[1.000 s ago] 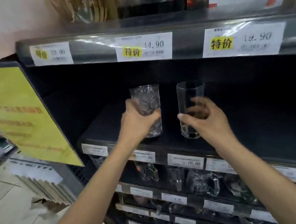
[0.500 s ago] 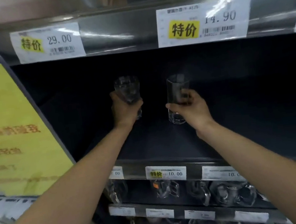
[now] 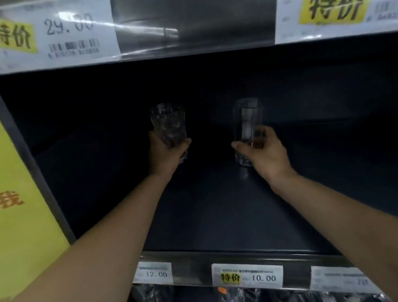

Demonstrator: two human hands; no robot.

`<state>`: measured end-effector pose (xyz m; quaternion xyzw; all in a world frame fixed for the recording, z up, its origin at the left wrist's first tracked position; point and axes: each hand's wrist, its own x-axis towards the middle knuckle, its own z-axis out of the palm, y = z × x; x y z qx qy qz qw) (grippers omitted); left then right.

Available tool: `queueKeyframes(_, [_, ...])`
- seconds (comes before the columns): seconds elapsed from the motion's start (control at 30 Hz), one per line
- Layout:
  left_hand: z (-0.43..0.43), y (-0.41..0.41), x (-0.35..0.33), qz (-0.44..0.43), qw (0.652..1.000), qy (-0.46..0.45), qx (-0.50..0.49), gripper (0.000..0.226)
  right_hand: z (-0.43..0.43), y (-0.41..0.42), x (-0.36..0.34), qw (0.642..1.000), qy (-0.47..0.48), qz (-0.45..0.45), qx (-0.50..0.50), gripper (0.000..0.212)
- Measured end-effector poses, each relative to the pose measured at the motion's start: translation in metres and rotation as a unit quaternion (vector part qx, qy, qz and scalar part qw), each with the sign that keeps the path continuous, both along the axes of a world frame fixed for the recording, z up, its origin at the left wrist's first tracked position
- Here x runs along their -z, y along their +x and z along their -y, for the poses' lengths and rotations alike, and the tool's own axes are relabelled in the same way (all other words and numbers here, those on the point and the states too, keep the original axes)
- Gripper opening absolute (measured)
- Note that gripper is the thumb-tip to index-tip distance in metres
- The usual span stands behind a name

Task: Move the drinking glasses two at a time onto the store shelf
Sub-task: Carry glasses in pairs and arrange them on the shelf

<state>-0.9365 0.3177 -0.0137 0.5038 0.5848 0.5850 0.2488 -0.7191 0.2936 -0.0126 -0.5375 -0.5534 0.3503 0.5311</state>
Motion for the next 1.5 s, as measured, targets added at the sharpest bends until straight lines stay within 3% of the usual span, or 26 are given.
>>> queueKeyframes(0.2, [-0.029, 0.0, 0.003, -0.006, 1.0, 0.008, -0.001, 0.073, -0.028, 0.001, 0.004, 0.998, -0.006, 0.052, 0.02, 0.065])
queueKeyframes(0.67, [-0.06, 0.037, 0.001, -0.04, 0.99, 0.009, 0.137, 0.068, -0.073, 0.006, 0.0, 0.991, -0.008, 0.11, 0.079, 0.067])
queueKeyframes(0.83, [-0.071, 0.064, 0.004, -0.051, 0.987, 0.007, 0.15, 0.077, -0.084, 0.006, 0.002, 0.988, 0.006, 0.122, 0.09, 0.075])
queueKeyframes(1.03, [-0.079, 0.078, 0.002, -0.051, 0.993, 0.008, 0.104, 0.075, -0.085, 0.011, 0.005, 0.992, 0.004, 0.076, 0.1, 0.076])
queueKeyframes(1.5, [-0.095, 0.074, 0.004, -0.041, 0.999, 0.002, 0.029, 0.062, -0.1, 0.007, 0.006, 0.977, -0.017, 0.186, 0.108, 0.055])
